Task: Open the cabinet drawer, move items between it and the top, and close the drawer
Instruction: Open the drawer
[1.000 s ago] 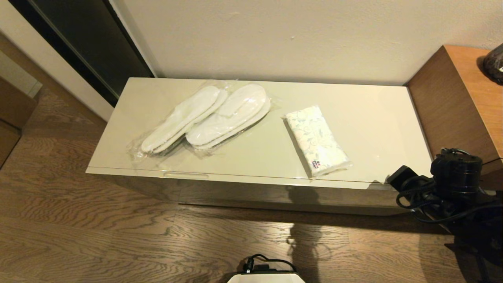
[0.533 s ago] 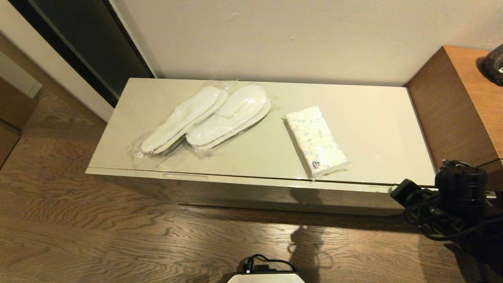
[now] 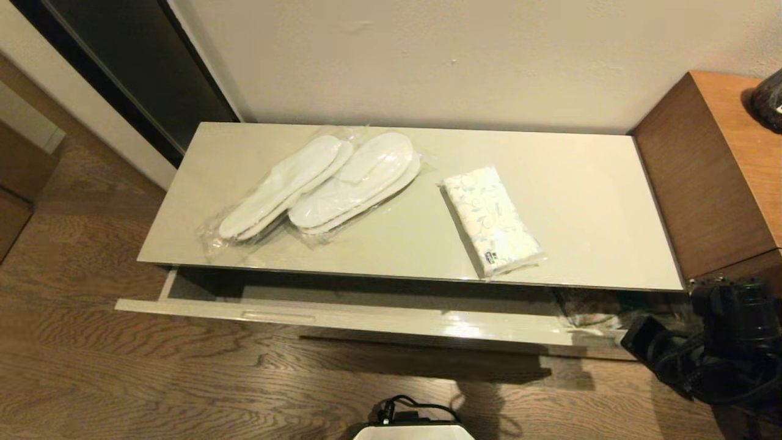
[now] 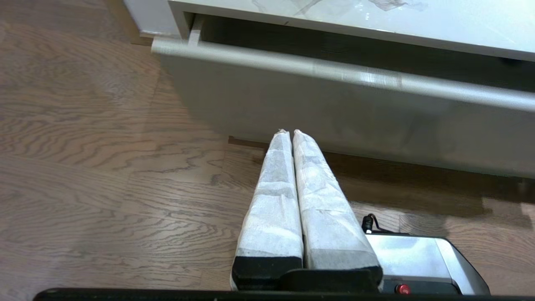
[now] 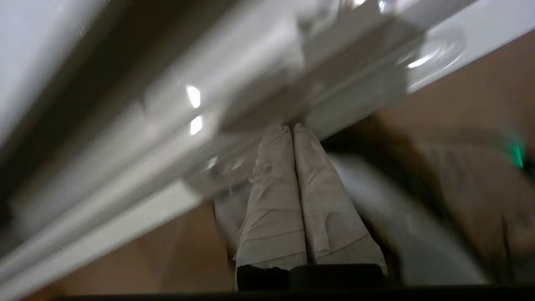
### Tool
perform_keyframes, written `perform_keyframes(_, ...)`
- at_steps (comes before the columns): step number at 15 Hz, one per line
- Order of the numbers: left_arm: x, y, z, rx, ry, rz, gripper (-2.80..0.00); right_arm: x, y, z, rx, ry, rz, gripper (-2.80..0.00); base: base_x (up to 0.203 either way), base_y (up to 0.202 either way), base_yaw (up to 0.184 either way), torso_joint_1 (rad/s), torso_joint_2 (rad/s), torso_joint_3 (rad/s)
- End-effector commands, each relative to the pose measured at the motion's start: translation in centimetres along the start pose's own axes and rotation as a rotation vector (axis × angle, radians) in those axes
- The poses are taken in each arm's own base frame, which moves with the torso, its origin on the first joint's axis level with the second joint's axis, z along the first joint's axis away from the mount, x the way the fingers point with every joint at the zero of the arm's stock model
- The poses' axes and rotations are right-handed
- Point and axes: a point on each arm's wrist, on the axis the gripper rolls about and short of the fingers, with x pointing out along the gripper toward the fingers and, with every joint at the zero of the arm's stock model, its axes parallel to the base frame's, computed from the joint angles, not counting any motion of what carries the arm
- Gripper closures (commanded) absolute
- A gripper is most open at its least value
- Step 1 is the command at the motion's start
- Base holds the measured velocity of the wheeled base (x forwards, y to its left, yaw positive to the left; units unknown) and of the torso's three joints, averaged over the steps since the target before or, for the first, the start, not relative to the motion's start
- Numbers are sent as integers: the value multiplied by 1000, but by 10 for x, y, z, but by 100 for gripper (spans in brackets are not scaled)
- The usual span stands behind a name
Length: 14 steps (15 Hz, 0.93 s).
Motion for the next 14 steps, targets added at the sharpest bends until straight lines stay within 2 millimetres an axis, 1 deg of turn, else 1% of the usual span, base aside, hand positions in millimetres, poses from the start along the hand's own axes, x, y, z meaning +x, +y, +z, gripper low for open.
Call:
perform_keyframes(1,0,0,0,-1,1,1,0,-32,2,5,17,-26,45,0,0,0,0,0,0,0)
perform_keyframes(4,0,0,0,-1,1,1,0,-68,-4,1,26,20,52,0,0,0,0,0,0,0)
perform_keyframes(5,0,0,0,-1,1,1,0,-79,-3,4,29,18,66,0,0,0,0,0,0,0)
perform_keyframes(6,0,0,0,-1,1,1,0,-87,0,7,33,15,78,0,0,0,0,0,0,0)
perform_keyframes(9,0,0,0,-1,1,1,0,-86,7,14,49,-6,92,0,0,0,0,0,0,0)
perform_keyframes(11,0,0,0,-1,1,1,0,-82,13,20,76,-48,125,0,0,0,0,0,0,0)
perform_keyframes(14,0,0,0,-1,1,1,0,-72,19,26,84,-112,113,0,0,0,0,0,0,0)
